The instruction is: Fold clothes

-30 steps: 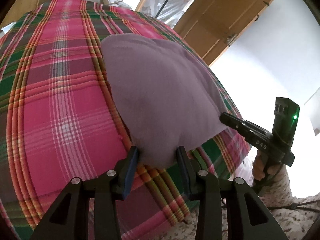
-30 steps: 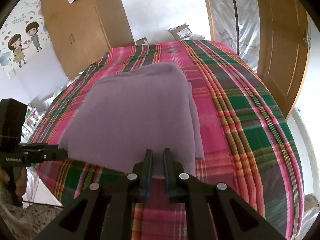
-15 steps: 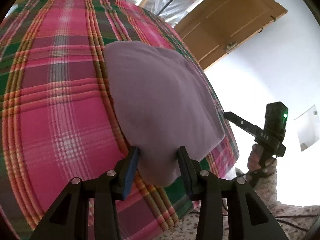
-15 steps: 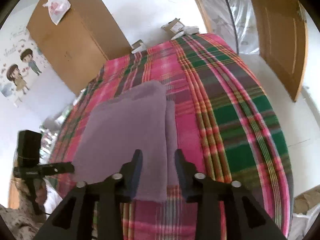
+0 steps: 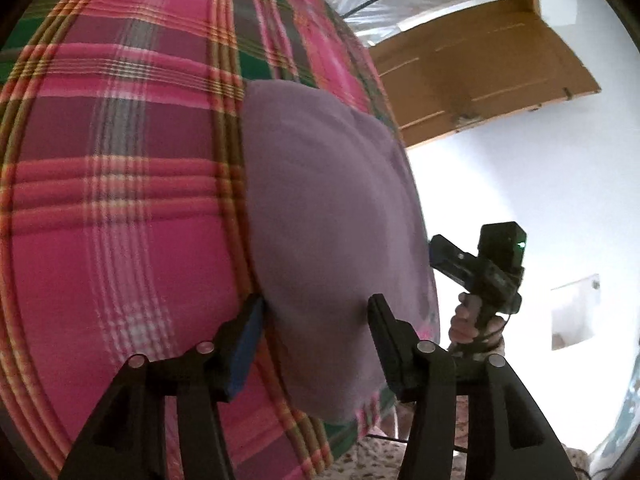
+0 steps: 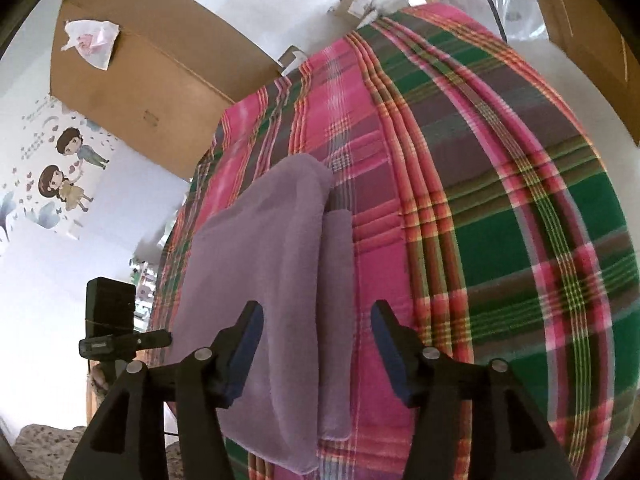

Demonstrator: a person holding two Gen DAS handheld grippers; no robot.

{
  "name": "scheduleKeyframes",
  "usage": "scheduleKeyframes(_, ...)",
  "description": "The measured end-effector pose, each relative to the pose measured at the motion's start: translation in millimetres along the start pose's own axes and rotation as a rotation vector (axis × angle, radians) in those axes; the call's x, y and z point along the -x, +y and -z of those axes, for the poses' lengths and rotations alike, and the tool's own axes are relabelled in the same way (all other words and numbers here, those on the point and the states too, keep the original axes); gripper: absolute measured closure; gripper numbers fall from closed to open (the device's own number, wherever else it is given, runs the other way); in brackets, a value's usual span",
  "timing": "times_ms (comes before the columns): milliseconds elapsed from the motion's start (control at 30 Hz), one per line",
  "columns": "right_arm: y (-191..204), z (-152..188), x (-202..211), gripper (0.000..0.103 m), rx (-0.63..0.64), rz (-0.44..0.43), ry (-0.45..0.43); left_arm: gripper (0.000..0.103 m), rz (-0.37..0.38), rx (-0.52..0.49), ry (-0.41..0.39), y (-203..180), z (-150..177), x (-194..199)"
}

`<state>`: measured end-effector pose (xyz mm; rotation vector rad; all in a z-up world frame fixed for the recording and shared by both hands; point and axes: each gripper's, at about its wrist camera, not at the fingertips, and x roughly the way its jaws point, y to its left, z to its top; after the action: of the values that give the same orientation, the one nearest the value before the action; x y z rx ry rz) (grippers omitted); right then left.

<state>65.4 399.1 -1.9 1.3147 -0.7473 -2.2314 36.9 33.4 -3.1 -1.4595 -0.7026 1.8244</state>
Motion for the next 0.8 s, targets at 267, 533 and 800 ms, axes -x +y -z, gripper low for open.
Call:
scheduleKeyframes(267,-12.1,-14.3,-11.6,0.044,-0.042,-0.093,0.042,0.048,0.042,0.027,0.008,8.5,-4.9,-1.2)
scheduleKeyframes(533,-7.4,-30.1,-30.8,0.038,-0.013,-0.172,0.126,0.048,0.088,0.081,0.016,21.5,-6.5,5.8)
scheduleKeyframes(800,0.6,-27.4,-36.3,0.037,0.04,-0.179,0.141,0.048,0.097,0.105,0.022,20.9,-9.2,1.0)
